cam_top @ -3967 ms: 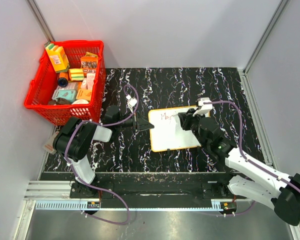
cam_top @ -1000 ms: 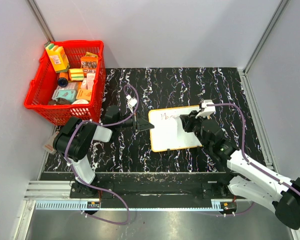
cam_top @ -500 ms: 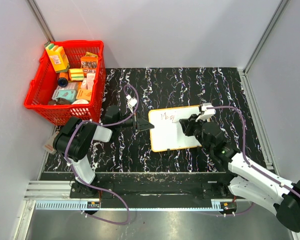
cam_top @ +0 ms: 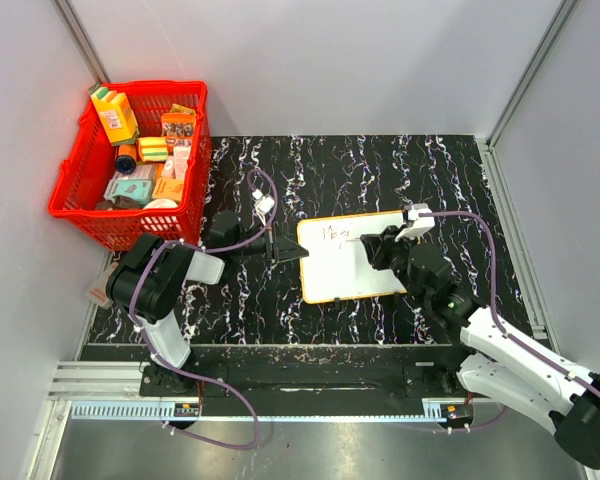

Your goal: Write a sentence on the whiteboard

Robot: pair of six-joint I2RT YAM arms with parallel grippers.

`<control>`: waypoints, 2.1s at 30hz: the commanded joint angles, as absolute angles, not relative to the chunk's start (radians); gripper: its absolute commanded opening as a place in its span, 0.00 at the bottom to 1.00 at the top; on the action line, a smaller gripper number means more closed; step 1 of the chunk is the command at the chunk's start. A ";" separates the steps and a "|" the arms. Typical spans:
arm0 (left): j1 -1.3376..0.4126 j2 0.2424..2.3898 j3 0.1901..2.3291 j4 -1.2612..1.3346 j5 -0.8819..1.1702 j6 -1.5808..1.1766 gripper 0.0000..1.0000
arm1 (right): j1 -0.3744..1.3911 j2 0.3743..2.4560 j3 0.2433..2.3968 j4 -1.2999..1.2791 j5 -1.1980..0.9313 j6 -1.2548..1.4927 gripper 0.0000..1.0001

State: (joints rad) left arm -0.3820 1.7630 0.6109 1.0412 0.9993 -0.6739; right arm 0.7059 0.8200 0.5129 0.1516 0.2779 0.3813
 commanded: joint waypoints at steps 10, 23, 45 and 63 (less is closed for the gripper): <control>-0.387 1.763 0.607 1.131 1.023 -0.640 0.00 | 0.693 0.903 0.630 0.233 0.370 0.292 0.00; -0.387 1.759 0.607 1.131 1.022 -0.640 0.00 | 0.686 0.936 0.620 0.247 0.373 0.299 0.00; -0.387 1.764 0.609 1.131 1.025 -0.641 0.00 | 0.686 0.876 0.566 0.181 0.351 0.333 0.00; -0.387 1.764 0.609 1.132 1.023 -0.643 0.00 | 0.686 0.900 0.534 0.206 0.285 0.388 0.00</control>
State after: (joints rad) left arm -0.3820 1.7634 0.6106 1.0401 0.9985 -0.6758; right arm 0.6926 0.8867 0.5377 0.1753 0.3035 0.3645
